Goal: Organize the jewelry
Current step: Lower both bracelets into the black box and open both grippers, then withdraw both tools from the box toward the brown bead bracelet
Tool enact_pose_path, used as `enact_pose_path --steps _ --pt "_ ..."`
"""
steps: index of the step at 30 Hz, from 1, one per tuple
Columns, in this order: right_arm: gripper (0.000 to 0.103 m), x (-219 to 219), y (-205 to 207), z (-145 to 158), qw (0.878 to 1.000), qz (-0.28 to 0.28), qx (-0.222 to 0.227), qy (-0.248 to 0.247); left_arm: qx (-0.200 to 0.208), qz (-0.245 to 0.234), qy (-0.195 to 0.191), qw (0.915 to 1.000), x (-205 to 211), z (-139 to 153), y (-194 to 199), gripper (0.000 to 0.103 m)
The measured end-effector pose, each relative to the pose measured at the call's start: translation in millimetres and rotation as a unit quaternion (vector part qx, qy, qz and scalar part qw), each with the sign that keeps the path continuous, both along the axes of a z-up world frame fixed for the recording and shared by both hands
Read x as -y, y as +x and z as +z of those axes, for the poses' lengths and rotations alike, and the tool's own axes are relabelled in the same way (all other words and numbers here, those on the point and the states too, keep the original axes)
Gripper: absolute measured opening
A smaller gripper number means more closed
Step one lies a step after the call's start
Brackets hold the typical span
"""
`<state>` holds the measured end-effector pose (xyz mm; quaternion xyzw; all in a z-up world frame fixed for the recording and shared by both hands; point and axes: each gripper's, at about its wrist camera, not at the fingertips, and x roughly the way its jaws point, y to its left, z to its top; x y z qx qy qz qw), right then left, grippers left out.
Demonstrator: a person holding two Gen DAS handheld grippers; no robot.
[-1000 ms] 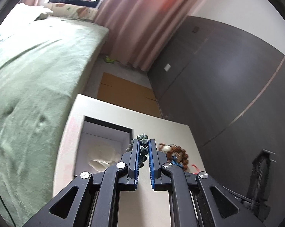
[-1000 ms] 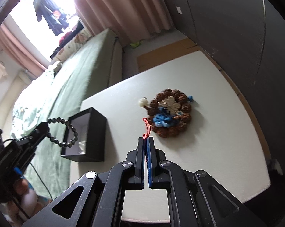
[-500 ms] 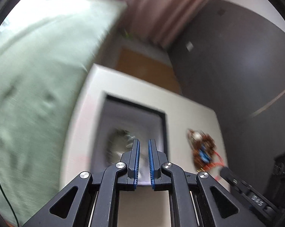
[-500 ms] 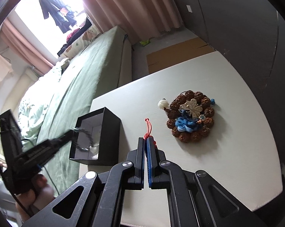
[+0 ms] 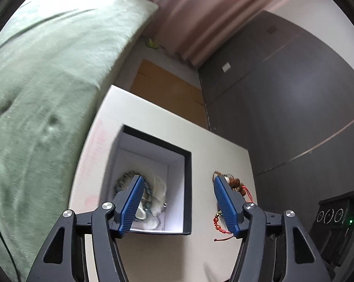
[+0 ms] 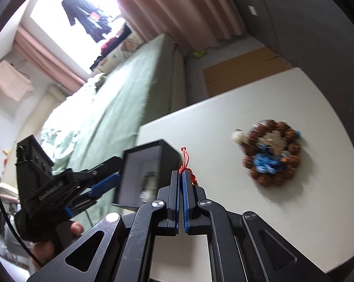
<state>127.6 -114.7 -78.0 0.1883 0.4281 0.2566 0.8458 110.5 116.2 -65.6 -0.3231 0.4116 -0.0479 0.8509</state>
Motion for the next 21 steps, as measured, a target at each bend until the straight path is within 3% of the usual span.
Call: enact_pose_path --steps 10,12,14,16,21 --pt "0.004 -47.0 2.8 16.0 0.997 0.042 0.04 0.053 0.006 0.047 -0.02 0.9987 -33.3 0.6 -9.3 0.063" --pt "0.011 -59.2 5.8 9.5 0.998 0.05 0.032 0.033 0.005 0.049 -0.018 0.9986 -34.7 1.1 -10.5 0.063" --pt "0.036 -60.0 8.9 1.6 0.998 0.055 0.012 0.031 0.006 0.05 -0.019 0.9986 -35.5 2.0 -12.2 0.063" --pt "0.041 -55.4 9.2 -2.3 0.998 0.043 0.008 0.037 0.007 0.048 -0.016 0.9987 -35.1 3.5 -12.7 0.063" --pt "0.041 -34.4 5.8 0.9 1.0 0.018 0.004 0.023 0.005 0.039 -0.013 0.9991 -28.1 3.8 -12.9 0.063"
